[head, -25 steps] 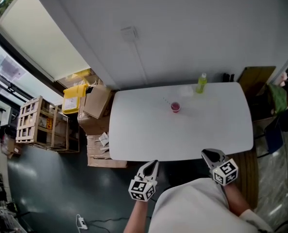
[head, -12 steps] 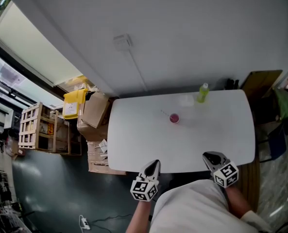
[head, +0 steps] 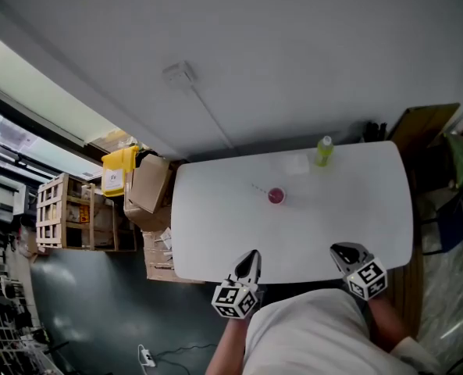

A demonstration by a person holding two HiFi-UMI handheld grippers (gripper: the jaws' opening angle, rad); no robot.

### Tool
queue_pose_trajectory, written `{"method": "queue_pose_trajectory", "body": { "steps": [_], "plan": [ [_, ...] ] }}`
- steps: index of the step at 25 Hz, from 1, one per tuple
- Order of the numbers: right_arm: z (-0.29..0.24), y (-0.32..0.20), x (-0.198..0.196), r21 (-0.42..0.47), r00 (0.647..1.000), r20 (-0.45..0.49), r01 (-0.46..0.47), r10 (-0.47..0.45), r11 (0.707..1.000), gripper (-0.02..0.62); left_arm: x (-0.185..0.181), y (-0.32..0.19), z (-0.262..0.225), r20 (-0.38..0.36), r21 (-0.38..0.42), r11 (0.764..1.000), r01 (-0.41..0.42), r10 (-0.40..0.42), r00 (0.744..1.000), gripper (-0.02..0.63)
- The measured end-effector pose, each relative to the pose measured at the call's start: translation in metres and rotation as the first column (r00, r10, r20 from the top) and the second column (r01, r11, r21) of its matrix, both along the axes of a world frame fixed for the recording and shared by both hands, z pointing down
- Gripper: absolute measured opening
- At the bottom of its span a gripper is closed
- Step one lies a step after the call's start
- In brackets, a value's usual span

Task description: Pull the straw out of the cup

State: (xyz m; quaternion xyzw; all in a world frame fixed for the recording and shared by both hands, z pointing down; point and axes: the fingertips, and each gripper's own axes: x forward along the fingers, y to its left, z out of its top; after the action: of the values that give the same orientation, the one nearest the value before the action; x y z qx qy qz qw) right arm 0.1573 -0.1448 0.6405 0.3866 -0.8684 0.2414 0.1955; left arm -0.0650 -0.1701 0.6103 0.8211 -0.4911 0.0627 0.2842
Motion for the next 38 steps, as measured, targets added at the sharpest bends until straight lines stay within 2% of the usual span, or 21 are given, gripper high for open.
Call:
{"method": "queue_pose_trajectory", "body": {
  "steps": [7, 19, 25, 29, 38],
  "plan": [
    [0.008, -0.012, 0.006, -0.026, 0.999, 0.013, -0.051, 0.051, 0.998, 0.044, 0.004, -0.031, 0.01, -0.008, -0.038, 0.999, -0.027, 0.027, 1.0, 0.003],
    [-0.001, -0.035, -0.026, -0.028, 0.982, -0.015, -0.188, 0.187, 0.982, 0.044, -0.004, -0.096, 0.032, -0.065, -0.044, 0.987, -0.157, 0.154, 0.986, 0.004],
    [-0.002, -0.042, -0.041, -0.045, 0.971, -0.052, -0.234, 0.232, 0.971, 0.044, -0.006, -0.132, 0.064, -0.075, -0.072, 0.977, -0.199, 0.194, 0.978, 0.009],
    [-0.002, -0.045, -0.049, -0.059, 0.966, -0.071, -0.253, 0.249, 0.966, 0.044, -0.005, -0.153, 0.088, -0.07, -0.098, 0.973, -0.209, 0.202, 0.977, 0.039],
    [0.005, -0.037, -0.058, -0.086, 0.951, -0.108, -0.298, 0.288, 0.951, 0.044, -0.003, -0.188, 0.153, -0.037, -0.198, 0.958, -0.208, 0.205, 0.978, 0.071]
  ]
}}
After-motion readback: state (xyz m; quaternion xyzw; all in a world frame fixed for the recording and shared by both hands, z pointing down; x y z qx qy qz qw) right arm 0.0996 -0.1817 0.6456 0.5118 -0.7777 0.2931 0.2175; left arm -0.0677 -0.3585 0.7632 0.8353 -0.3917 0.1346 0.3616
